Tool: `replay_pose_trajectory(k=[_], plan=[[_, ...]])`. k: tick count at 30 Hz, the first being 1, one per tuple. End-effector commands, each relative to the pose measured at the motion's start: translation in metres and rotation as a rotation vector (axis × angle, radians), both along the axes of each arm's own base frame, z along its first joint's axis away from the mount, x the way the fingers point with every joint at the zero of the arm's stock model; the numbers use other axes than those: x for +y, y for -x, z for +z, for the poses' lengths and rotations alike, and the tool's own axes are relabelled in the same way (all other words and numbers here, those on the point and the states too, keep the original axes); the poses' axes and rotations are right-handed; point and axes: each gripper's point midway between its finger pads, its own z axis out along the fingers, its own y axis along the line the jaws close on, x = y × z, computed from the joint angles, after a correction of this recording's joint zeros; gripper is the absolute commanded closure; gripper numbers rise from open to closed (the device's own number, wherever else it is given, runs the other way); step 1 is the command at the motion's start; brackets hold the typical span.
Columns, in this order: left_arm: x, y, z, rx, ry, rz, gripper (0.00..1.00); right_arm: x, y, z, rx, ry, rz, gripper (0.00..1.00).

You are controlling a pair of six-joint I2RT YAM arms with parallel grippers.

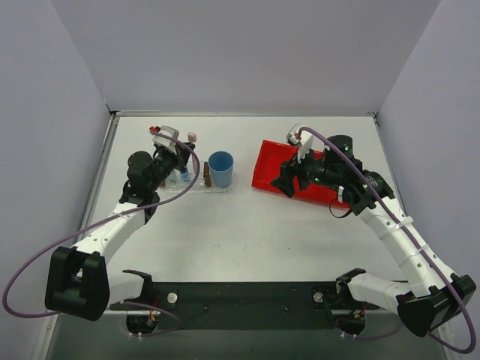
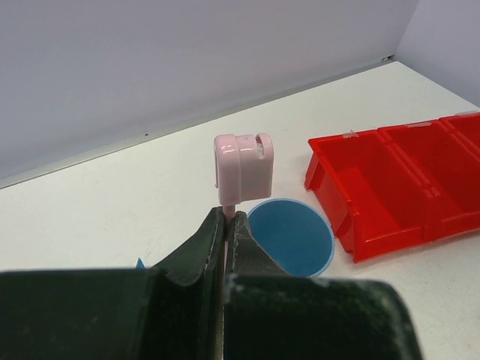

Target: Prepare toiletry sets of a toothbrush and toothpaste on the tray

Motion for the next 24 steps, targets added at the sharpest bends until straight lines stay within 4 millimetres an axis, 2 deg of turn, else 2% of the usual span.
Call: replay_pose_trajectory(k=[1, 8, 20, 24], plan=[[0.009, -0.015, 0.021, -0.121, 0.048, 0.06, 1.0, -0.003, -0.003, 0.01, -0.067, -0.023, 0.007, 0.36], [0.014, -0.027, 0.007, -0.121, 0.049, 0.103, 1.0, -0.003, -0.004, -0.005, -0.043, -0.013, 0.015, 0.36], [0.014, -0.035, -0.005, -0.141, 0.067, 0.113, 1.0, -0.002, -0.005, -0.01, -0.031, -0.02, 0.025, 0.36], [0.015, -0.038, -0.016, -0.13, 0.063, 0.122, 1.0, -0.002, -0.004, -0.013, -0.024, -0.024, 0.027, 0.37]])
